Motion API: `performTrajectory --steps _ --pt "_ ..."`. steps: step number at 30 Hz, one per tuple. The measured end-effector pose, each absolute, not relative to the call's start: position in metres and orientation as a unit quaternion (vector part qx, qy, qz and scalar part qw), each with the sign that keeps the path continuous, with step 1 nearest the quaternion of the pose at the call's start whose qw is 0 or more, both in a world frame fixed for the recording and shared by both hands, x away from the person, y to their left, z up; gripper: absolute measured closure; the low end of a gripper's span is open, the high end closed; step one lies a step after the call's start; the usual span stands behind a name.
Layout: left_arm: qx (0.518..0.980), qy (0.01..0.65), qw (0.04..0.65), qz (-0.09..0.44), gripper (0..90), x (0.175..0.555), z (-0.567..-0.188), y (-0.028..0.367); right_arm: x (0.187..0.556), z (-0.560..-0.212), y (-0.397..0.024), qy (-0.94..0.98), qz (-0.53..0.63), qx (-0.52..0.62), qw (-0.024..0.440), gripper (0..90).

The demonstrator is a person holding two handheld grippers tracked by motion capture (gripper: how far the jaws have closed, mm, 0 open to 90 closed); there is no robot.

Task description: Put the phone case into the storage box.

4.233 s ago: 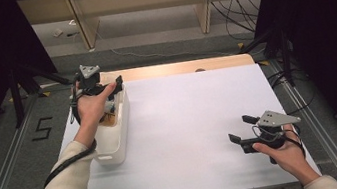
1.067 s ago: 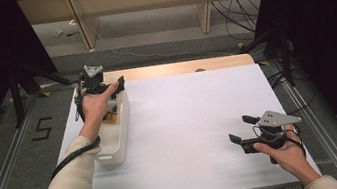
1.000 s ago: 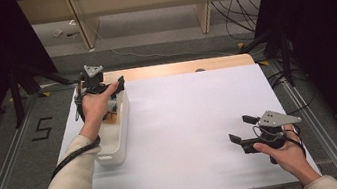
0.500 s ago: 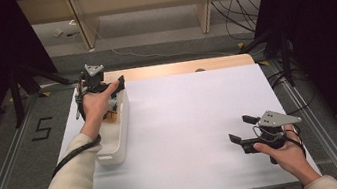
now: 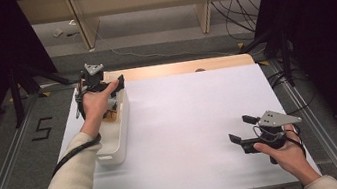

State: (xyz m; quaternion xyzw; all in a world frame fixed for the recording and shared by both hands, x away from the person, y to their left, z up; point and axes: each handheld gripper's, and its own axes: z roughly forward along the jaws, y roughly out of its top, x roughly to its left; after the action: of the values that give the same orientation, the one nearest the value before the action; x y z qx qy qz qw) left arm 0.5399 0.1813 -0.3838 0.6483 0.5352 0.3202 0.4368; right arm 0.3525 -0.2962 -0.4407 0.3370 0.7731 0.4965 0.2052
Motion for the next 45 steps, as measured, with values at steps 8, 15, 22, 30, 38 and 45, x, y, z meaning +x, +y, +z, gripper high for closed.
performTrajectory --steps 8,15,22,30,38,45 --pt "0.649 0.535 0.435 0.321 10.8 0.542 -0.383 0.181 0.353 -0.441 -0.296 0.773 0.497 0.337 0.204 15.5" --pt "0.65 0.536 0.433 0.32 10.8 0.545 -0.382 0.18 0.353 -0.441 -0.296 0.772 0.498 0.337 0.204 15.5" --pt "0.65 0.537 0.434 0.318 10.8 0.547 -0.38 0.181 0.353 -0.441 -0.296 0.773 0.497 0.337 0.204 15.5" --pt "0.651 0.538 0.431 0.317 10.8 0.55 -0.382 0.179 0.353 -0.441 -0.296 0.773 0.497 0.337 0.204 15.5" --pt "0.654 0.539 0.428 0.314 10.8 0.553 -0.385 0.178 0.353 -0.441 -0.296 0.773 0.497 0.337 0.204 15.5" --pt "0.655 0.54 0.425 0.314 10.8 0.555 -0.384 0.179 0.353 -0.441 -0.296 0.773 0.498 0.336 0.205 15.4"
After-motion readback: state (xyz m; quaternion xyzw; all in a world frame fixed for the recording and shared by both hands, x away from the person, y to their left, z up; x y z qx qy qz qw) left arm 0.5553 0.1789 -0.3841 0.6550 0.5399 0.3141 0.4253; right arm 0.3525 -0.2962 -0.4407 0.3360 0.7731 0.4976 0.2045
